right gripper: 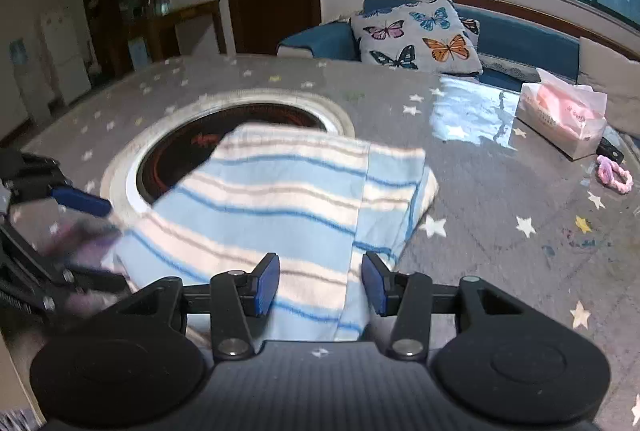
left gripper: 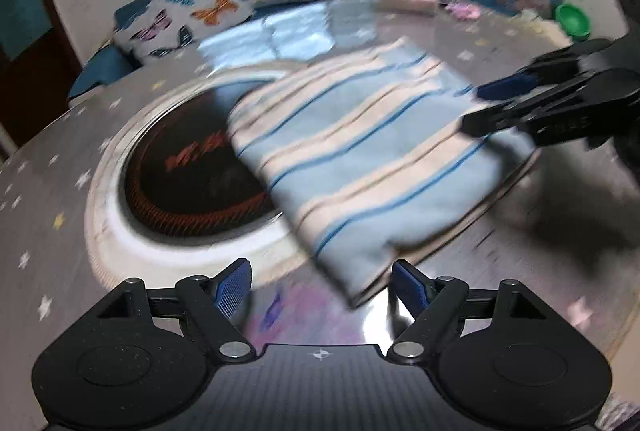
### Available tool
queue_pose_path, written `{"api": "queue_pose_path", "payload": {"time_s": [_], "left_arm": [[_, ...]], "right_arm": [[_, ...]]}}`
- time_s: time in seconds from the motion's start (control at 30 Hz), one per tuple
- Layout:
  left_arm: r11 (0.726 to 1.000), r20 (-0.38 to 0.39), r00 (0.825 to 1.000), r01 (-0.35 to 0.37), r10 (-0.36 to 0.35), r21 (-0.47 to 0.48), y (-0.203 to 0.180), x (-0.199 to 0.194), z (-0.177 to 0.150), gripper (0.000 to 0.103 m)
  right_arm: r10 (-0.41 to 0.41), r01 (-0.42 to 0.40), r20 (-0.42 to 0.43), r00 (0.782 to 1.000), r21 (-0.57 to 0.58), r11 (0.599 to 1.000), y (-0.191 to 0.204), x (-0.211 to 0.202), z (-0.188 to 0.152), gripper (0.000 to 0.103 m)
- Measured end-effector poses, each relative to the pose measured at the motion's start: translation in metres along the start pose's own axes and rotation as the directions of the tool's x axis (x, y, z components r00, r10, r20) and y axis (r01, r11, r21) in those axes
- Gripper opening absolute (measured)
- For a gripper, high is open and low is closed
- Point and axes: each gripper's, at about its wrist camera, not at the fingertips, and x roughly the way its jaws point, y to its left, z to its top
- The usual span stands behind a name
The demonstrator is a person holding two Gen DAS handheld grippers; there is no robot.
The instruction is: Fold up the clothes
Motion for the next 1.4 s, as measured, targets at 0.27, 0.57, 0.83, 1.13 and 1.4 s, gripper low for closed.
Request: {"api": "queue_pose_path", "payload": {"time_s": [0.27,0.57,0.83,1.13,1.4], "left_arm": [[0.991,0.073,0.996,0.062,-0.053,-0.122,0.02,-0.02,0.01,0.081],[0.995,0.003,1.0,-0.027,0.028,-0.1,0.01,0.01,0.013,0.082],[0.984,0.044,0.999,0.008,-0.001,-0.177,0.028,0.003,0.025,0.079],[0.932,0.025,0.996,0.089,-0.085,-0.352,0.054,0.033,0.049,0.054],[0.932,0.003,0.994,0.106,-0.112,-0.347,0.05,0.046,0.052,0.039]], "right_arm": [[-0.007,0.008,0.041,0.999,-0.009,1.0,0.003,-0.014,0.001,0.047],[-0.006,0.007,0.016,1.0,-0.017,1.0,0.007,-0.003,-0.006,0.047],[0.026,-0.03,0.03,0.999,0.116,0.993,-0.021,-0.007,-0.002,0.047],[0.06,-0.062,0.015,0.998,0.339,0.939,-0.056,0.023,0.005,0.047],[0.039,-0.044,0.022,0.999,0.379,0.925,-0.054,0.038,0.008,0.049]]}}
